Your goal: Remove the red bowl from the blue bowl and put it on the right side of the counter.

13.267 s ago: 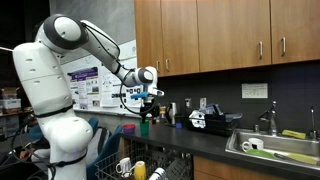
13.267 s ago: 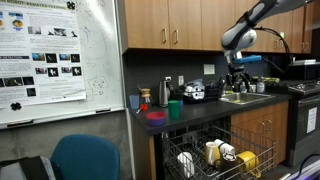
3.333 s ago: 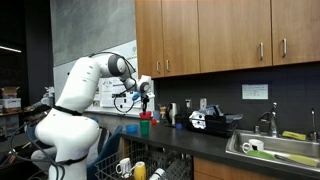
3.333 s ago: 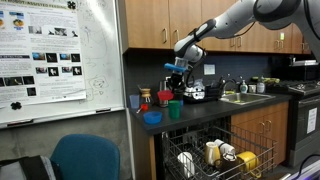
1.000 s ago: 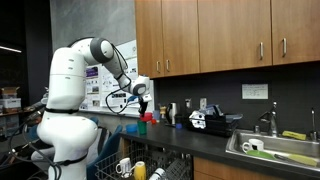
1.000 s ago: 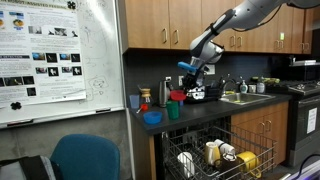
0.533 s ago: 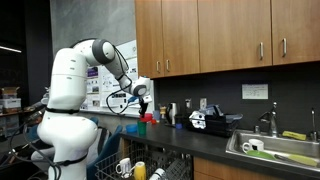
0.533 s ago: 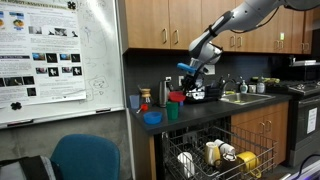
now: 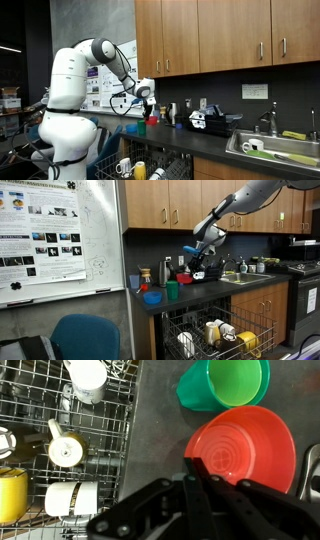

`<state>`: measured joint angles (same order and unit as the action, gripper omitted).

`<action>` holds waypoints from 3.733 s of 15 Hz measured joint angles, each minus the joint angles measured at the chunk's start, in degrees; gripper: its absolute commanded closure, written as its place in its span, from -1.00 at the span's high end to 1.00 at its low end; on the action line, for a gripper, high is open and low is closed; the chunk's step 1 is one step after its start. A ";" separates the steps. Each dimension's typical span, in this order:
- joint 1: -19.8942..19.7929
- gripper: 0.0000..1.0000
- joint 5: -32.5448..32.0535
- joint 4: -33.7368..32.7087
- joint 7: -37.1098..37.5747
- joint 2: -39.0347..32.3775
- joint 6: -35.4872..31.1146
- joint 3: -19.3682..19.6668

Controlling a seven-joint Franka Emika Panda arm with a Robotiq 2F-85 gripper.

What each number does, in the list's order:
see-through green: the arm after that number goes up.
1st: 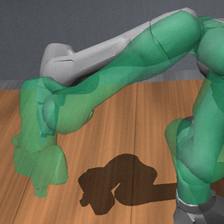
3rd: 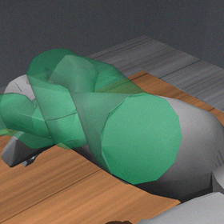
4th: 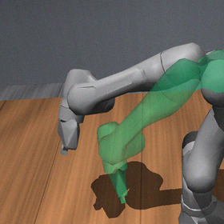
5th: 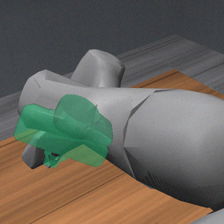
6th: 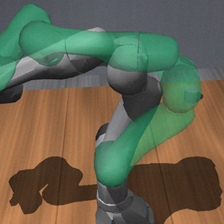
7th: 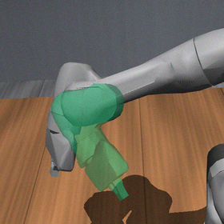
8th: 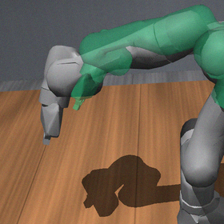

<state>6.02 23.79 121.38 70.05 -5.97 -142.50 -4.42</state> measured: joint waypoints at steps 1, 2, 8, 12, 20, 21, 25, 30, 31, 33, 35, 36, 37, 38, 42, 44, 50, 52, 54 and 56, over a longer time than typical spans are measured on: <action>-0.08 -0.98 0.00 0.48 0.36 0.00 0.00 0.15; -0.10 -0.98 0.00 1.01 0.68 -0.01 0.00 0.24; -0.01 -0.98 0.00 3.19 1.85 -1.11 0.00 0.07; 0.08 -0.98 0.39 3.35 1.65 -2.74 -0.16 -0.16; 0.14 0.33 3.23 3.29 -0.68 -4.91 -1.51 -0.85; 0.14 0.50 3.23 3.21 -0.78 -4.91 -1.51 -0.85; 0.49 0.98 2.97 2.30 -0.91 -3.89 -1.50 -0.97; 1.58 1.00 -1.22 0.76 -0.71 0.10 2.18 -1.31; 1.79 1.00 -2.53 0.32 -0.72 0.79 4.16 -1.37; 2.22 1.00 -5.20 -0.69 -0.80 2.00 7.95 -1.63; 2.74 1.00 -8.59 -1.89 -1.08 2.92 11.07 -2.21; 3.03 1.00 -10.45 -2.63 -1.42 3.28 12.63 -2.59; 3.37 1.00 -12.22 -3.51 -1.99 3.49 14.11 -2.99; 3.75 1.00 -13.95 -4.50 -2.73 3.58 15.56 -3.42; 5.17 1.00 -18.75 -8.47 -9.06 3.62 20.16 -5.04; 5.61 1.00 -20.22 -9.99 -13.55 3.63 21.75 -5.58; 5.57 1.00 -23.49 -11.60 -26.35 4.56 24.98 -5.77; 5.34 1.00 -24.02 -11.49 -29.29 5.02 25.06 -5.70; 5.04 1.00 -24.47 -11.25 -31.46 5.41 25.07 -5.64; 4.76 1.00 -25.33 -11.17 -32.84 5.51 25.11 -5.58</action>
<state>10.78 -1.54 110.21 37.21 -0.46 -117.39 -10.00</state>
